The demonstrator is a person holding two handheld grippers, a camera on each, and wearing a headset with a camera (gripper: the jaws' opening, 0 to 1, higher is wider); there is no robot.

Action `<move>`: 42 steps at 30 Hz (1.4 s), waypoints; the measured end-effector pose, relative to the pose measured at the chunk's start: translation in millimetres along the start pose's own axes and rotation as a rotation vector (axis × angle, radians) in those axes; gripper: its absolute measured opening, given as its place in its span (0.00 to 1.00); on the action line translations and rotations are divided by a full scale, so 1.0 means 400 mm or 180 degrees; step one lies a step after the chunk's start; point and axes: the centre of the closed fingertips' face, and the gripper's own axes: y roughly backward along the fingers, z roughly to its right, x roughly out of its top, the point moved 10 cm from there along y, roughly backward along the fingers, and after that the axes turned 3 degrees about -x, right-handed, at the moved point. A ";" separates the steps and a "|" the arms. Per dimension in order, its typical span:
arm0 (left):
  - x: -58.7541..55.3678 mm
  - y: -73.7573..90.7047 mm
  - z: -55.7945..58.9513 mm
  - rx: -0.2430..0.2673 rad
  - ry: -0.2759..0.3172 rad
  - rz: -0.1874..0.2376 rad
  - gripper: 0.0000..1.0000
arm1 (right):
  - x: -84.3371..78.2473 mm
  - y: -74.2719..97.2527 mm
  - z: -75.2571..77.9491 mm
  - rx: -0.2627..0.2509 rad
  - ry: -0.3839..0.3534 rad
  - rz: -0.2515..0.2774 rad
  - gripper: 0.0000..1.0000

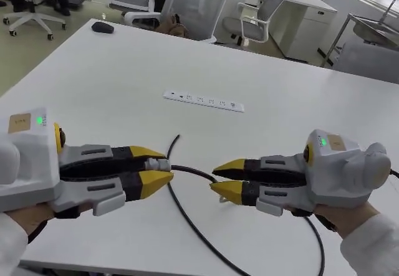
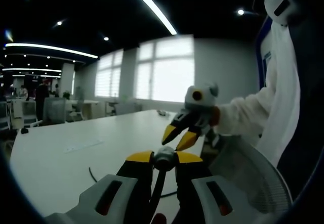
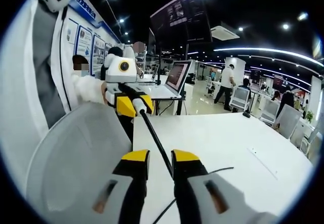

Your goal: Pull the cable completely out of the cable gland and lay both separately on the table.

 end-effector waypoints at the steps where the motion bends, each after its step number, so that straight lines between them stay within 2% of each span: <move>1: 0.000 -0.001 0.001 -0.0011 0.0001 0.0004 0.18 | 0.005 -0.002 -0.001 0.0010 0.0016 0.0008 0.17; 7: -0.001 -0.002 0.002 -0.0034 0.0013 0.0002 0.18 | 0.035 -0.027 -0.012 0.0105 0.0136 0.0056 0.21; 14: 0.000 -0.005 0.007 -0.0084 0.0017 0.0008 0.18 | 0.064 -0.075 -0.030 0.0299 0.0283 0.0041 0.20; 18: 0.000 -0.006 0.009 -0.0109 0.0016 0.0012 0.18 | 0.066 -0.092 -0.035 0.0362 0.0327 0.0006 0.19; 21: 0.000 -0.007 0.011 -0.0134 0.0014 0.0014 0.18 | 0.070 -0.098 -0.040 0.0414 0.0340 0.0016 0.15; 25: 0.000 -0.008 0.011 -0.0140 0.0014 0.0014 0.18 | 0.073 -0.100 -0.040 0.0417 0.0357 0.0034 0.07; 42: -0.003 -0.008 0.010 -0.0121 0.0033 -0.0024 0.18 | 0.063 -0.098 -0.041 0.0422 0.0323 0.0044 0.06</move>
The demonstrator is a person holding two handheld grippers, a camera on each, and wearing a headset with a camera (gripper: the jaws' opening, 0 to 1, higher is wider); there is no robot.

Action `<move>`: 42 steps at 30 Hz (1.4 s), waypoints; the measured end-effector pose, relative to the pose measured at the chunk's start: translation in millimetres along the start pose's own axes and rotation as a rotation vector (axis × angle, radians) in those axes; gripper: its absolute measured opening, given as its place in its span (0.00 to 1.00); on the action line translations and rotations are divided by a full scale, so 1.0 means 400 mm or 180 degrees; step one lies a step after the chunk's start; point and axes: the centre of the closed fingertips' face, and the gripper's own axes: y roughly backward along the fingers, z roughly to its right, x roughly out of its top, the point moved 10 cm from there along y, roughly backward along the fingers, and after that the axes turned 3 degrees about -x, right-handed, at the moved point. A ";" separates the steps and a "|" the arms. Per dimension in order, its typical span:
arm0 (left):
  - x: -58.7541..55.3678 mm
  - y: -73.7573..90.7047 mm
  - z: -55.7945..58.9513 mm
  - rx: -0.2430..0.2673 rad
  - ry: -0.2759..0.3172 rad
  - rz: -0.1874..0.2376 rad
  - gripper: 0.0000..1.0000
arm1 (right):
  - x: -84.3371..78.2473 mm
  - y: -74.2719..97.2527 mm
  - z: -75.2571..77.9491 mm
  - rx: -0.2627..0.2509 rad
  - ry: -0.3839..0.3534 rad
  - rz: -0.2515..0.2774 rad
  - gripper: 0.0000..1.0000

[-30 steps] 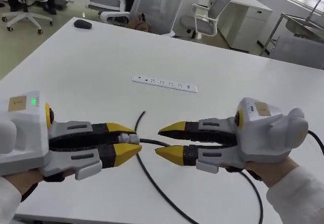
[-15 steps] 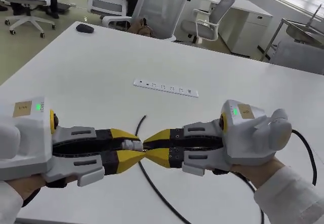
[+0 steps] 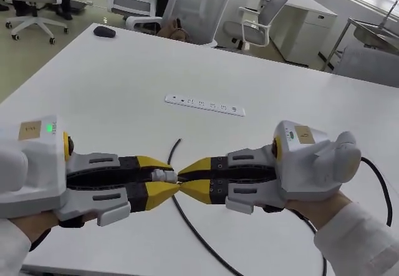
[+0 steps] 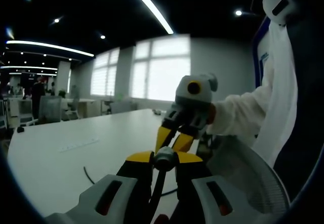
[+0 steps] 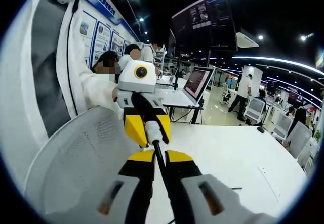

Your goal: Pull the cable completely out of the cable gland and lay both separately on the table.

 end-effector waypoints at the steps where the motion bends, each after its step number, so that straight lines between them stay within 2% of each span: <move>1: 0.000 0.001 -0.001 0.0008 0.0003 0.0001 0.18 | -0.002 0.002 0.001 -0.0015 -0.0005 -0.0006 0.06; 6: 0.001 0.005 -0.005 0.0042 0.0036 0.0028 0.18 | -0.009 0.017 0.005 -0.0081 -0.0068 0.0024 0.05; 18: -0.001 0.006 -0.005 0.0048 0.0050 -0.0001 0.18 | -0.028 0.036 0.002 -0.0143 -0.0129 -0.0018 0.04; 25: 0.005 0.012 -0.010 0.0077 0.0099 0.0107 0.18 | -0.048 0.067 0.003 -0.0237 -0.0145 -0.0123 0.03; 42: 0.005 0.017 -0.015 0.0149 0.0109 0.0112 0.18 | -0.110 0.128 0.019 -0.0460 -0.0301 -0.0270 0.04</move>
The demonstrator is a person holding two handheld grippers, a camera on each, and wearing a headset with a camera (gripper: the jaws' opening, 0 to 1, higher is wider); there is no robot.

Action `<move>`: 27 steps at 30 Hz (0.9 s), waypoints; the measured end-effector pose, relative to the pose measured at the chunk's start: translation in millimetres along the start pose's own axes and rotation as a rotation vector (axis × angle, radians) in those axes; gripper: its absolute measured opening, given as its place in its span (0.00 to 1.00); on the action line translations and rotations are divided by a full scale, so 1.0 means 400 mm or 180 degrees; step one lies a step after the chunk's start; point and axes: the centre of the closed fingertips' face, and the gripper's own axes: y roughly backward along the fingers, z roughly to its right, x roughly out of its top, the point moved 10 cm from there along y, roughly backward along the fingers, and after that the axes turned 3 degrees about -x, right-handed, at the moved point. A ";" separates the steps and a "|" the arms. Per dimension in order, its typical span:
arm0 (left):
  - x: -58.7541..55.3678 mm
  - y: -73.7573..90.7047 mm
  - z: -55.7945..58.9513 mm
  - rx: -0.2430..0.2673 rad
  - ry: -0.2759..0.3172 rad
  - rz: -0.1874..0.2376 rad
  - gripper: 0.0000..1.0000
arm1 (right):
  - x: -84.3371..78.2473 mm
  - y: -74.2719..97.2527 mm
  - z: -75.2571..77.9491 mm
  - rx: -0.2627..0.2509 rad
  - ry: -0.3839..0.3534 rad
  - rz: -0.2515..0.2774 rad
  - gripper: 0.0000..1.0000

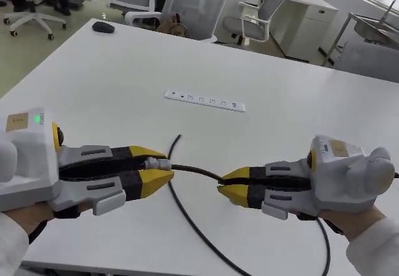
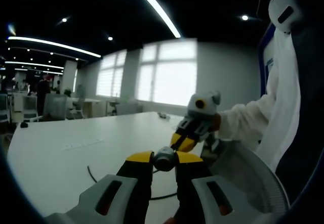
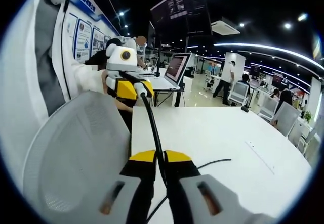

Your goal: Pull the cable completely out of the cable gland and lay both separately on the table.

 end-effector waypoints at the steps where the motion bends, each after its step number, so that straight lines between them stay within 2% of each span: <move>1: 0.000 0.000 0.000 0.0003 0.0001 -0.0001 0.18 | -0.002 0.003 0.002 -0.0010 -0.0010 0.0000 0.04; 8: -0.001 0.003 -0.006 0.0059 0.0023 -0.0011 0.18 | -0.034 0.025 0.020 -0.0106 -0.0070 -0.0099 0.04; 18: -0.003 0.006 -0.013 0.0110 0.0051 0.0002 0.18 | -0.082 0.032 0.050 -0.0280 -0.0281 -0.0119 0.03; 24: -0.007 0.005 -0.015 0.0128 0.0065 -0.0024 0.18 | -0.110 -0.002 0.060 -0.0299 -0.0360 -0.0190 0.03; 27: -0.009 0.005 -0.017 0.0138 0.0087 -0.0028 0.18 | -0.130 -0.035 0.065 -0.0246 -0.0350 -0.0300 0.03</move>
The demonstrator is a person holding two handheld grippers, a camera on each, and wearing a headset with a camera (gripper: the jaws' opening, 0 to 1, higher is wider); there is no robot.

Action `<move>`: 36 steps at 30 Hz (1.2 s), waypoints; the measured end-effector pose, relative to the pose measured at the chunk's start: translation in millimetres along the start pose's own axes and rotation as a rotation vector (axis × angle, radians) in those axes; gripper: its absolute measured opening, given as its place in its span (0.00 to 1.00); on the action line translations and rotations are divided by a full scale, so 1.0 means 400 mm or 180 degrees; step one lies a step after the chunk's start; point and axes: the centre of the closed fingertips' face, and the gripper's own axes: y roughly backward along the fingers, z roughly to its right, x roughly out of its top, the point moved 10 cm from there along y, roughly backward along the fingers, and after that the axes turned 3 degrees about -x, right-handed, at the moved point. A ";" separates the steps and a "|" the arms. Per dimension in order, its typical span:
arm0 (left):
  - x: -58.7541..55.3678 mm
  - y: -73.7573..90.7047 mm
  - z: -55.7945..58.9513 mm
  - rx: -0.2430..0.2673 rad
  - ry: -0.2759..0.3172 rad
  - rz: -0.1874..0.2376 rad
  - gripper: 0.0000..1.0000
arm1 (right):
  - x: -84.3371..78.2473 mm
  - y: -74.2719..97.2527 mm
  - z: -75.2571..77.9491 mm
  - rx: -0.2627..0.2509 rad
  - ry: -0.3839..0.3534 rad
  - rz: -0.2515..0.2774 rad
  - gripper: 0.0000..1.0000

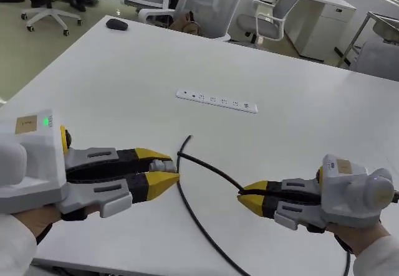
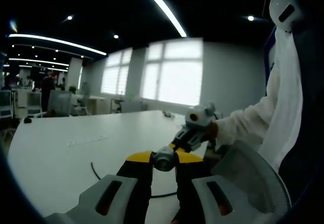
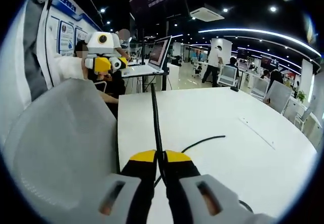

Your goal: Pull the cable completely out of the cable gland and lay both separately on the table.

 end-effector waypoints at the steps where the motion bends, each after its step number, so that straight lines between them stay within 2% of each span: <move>1: 0.000 0.000 0.000 0.0002 0.0000 -0.0007 0.18 | -0.004 -0.009 0.003 0.0004 -0.0011 -0.0020 0.03; 10: -0.004 0.001 -0.006 0.0049 0.0026 -0.0022 0.18 | -0.051 -0.122 0.011 0.0143 -0.0083 -0.0244 0.04; 17: -0.009 0.002 -0.010 0.0101 0.0065 -0.0056 0.18 | -0.092 -0.190 0.008 0.0241 -0.0131 -0.0455 0.04; 23: -0.017 0.001 -0.016 0.0150 0.0101 -0.0115 0.18 | -0.126 -0.236 0.007 0.0269 -0.0136 -0.0614 0.05; 36: -0.033 -0.002 -0.026 0.0213 0.0182 -0.0245 0.18 | -0.181 -0.288 -0.001 0.0396 -0.0117 -0.0828 0.06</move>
